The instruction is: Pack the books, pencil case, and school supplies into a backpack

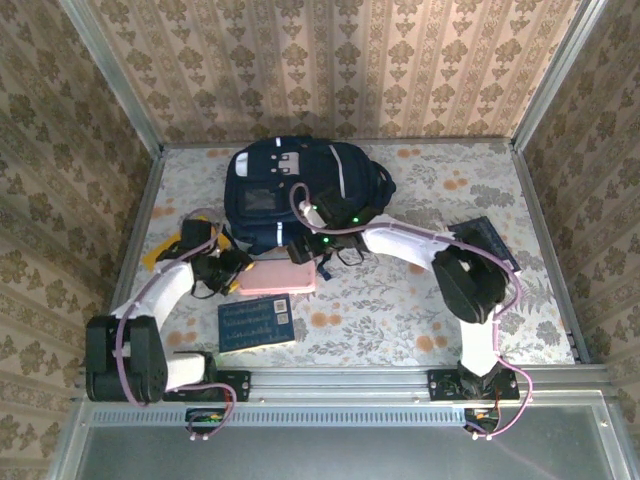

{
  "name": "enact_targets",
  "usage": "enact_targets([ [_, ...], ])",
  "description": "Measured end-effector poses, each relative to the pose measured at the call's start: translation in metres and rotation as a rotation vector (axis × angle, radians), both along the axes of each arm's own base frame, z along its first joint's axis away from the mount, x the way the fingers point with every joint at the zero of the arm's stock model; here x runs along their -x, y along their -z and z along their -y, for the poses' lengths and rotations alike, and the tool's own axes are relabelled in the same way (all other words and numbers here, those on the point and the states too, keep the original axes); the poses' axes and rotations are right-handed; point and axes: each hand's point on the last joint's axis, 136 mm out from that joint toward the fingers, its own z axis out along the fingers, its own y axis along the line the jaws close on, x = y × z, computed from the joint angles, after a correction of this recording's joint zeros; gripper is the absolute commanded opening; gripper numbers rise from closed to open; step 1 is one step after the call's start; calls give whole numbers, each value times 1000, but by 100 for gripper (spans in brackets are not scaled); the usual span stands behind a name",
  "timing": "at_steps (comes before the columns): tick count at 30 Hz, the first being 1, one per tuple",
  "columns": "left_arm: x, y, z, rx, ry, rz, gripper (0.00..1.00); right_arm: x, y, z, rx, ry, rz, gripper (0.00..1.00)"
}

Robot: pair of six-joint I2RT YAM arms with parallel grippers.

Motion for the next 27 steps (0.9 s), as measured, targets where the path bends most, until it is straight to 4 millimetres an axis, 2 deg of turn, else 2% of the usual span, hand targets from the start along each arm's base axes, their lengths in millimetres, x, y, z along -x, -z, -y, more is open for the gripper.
enact_targets([
  [3,10,9,4,36,-9,-21,59,1,8,-11,-3,-42,-47,84],
  [6,6,8,12,78,-3,-3,59,7,19,-15,0,-77,-104,84],
  [11,-3,9,32,140,35,21,59,18,39,-10,41,-95,-169,85],
  [17,-15,8,62,193,110,51,58,26,50,-3,73,-107,-199,86],
  [20,-23,7,78,213,142,63,58,37,64,10,111,-102,-221,86],
  [22,-29,6,90,227,171,76,58,39,62,17,106,-89,-198,86],
  [27,-44,2,133,260,276,92,58,58,66,62,154,-4,-203,85],
])
